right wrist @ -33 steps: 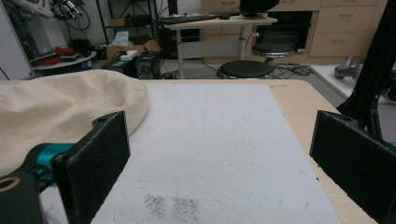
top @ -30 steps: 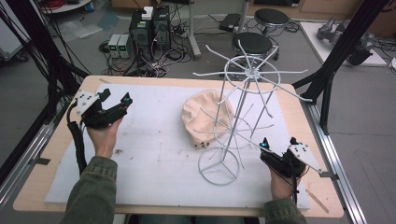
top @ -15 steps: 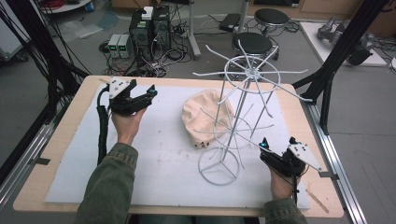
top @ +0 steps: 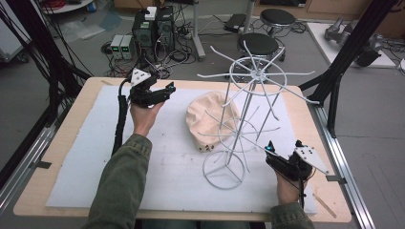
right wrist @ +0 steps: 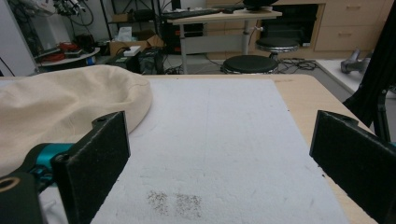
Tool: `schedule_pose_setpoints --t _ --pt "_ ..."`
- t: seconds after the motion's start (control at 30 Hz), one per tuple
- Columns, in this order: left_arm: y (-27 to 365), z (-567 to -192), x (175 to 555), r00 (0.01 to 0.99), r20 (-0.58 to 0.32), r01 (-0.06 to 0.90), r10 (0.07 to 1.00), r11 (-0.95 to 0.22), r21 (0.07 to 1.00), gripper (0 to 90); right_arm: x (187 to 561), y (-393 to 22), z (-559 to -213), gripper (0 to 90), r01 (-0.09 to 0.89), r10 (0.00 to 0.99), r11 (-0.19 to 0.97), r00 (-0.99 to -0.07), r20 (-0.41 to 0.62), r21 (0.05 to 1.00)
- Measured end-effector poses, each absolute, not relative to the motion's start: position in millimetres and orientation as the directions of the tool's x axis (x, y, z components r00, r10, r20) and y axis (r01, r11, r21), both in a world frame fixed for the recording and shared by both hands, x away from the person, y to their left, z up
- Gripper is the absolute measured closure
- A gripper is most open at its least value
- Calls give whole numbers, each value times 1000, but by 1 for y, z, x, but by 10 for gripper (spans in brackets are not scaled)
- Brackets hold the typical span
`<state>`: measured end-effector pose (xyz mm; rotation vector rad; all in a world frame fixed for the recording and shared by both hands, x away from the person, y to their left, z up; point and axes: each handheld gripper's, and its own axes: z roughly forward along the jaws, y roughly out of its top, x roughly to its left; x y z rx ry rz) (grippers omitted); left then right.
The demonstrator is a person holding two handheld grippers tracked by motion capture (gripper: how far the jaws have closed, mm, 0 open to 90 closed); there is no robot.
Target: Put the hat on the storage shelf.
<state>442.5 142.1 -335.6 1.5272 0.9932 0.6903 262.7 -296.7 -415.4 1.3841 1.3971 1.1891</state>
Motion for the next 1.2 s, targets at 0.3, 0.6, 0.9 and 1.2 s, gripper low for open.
schedule_pose_setpoints --t 0.3,0.6,0.9,1.2 --pt "117 -348 474 507 -93 266 857 -53 962 272 264 -297 -416 39 224 996 -42 -68 59 974" --pt "84 -366 504 559 -112 340 822 -104 935 274 264 -297 -417 39 232 996 -42 -61 57 972" --pt "62 -389 517 587 -142 426 797 -155 891 258 257 -312 -425 65 171 982 -182 -9 186 968" --pt "49 -403 523 582 -135 467 802 -194 863 260 257 -313 -425 65 172 986 -166 3 168 971"
